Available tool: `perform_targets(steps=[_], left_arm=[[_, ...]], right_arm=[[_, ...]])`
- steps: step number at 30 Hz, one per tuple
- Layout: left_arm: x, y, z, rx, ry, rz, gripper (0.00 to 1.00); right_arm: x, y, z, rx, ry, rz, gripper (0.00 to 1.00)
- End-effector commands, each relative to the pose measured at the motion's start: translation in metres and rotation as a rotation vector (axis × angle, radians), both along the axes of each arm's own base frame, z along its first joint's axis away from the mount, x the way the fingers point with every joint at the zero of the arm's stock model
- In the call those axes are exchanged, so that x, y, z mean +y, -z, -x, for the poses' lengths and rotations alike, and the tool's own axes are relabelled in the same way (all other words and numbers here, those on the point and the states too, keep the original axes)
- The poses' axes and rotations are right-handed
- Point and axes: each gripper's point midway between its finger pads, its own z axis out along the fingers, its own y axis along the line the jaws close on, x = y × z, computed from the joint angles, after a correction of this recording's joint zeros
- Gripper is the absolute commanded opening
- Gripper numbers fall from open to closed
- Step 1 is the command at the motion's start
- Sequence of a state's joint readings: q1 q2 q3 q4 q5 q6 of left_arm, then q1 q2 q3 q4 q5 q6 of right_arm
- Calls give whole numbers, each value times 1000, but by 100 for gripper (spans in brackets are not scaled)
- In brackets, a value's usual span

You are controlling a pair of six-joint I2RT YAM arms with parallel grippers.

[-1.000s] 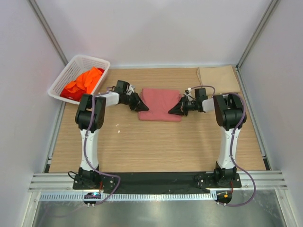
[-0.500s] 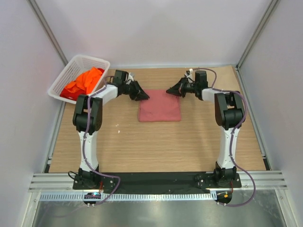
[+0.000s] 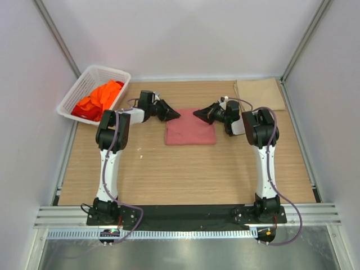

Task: Fold and stack the t-shirts
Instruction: Neatly place the folded tshirt to the corner

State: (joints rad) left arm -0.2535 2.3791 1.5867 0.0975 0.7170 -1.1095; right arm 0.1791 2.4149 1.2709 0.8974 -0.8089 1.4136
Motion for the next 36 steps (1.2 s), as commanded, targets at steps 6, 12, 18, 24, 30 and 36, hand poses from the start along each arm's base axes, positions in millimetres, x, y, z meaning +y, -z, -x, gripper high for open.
perform_targets(steps=[6, 12, 18, 24, 30, 36], left_arm=[[37, 26, -17, 11, -153, -98, 16], [41, 38, -11, 25, -139, -125, 16], [37, 28, -9, 14, -111, -109, 16], [34, 0, -15, -20, -98, -100, 16], [29, -55, -12, -85, -100, -63, 19], [29, -69, 2, -86, -53, -68, 22]], right_arm=[[-66, 31, -11, 44, 172, 255, 3], [-83, 46, -15, 61, 209, 352, 3], [-92, 19, -23, 26, 176, 409, 3], [-112, -15, -36, -33, 118, 555, 3], [-91, -51, -10, -44, 14, 579, 3], [-53, -76, 35, -53, -89, 494, 4]])
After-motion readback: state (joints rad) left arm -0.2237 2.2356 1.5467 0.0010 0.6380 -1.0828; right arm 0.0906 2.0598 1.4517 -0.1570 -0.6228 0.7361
